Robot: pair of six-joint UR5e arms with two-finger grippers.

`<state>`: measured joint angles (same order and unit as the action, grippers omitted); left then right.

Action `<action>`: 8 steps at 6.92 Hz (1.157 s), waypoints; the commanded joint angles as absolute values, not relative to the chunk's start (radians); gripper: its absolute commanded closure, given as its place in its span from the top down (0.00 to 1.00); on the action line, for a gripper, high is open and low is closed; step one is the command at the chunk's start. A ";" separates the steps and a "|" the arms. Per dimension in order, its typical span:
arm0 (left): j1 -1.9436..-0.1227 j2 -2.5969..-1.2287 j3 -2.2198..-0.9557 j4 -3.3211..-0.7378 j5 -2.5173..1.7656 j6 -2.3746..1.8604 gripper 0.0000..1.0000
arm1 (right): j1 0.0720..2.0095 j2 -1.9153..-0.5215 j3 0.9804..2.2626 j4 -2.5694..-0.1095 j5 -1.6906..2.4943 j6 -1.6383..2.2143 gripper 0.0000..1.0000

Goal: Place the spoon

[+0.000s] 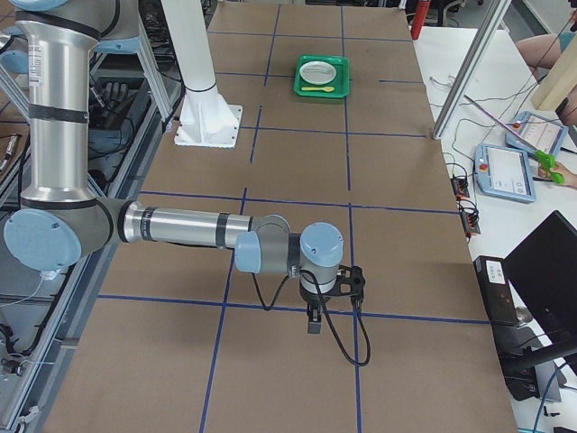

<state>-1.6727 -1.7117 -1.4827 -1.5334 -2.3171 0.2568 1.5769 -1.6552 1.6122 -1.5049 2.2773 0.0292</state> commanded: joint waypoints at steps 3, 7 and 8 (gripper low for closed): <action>-1.698 -1.592 -1.557 -1.542 -2.318 0.305 1.00 | 1.577 -1.655 1.611 -1.505 2.278 0.029 1.00; -1.698 -1.592 -1.557 -1.559 -2.318 0.311 1.00 | 1.577 -1.655 1.612 -1.505 2.278 0.029 1.00; -1.698 -1.592 -1.565 -1.549 -2.318 0.311 1.00 | 1.577 -1.655 1.612 -1.505 2.278 0.029 1.00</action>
<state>-1.6981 -1.5928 -1.5573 -1.5569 -2.3180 0.3104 1.5769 -1.6551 1.6122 -1.5048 2.2779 0.0291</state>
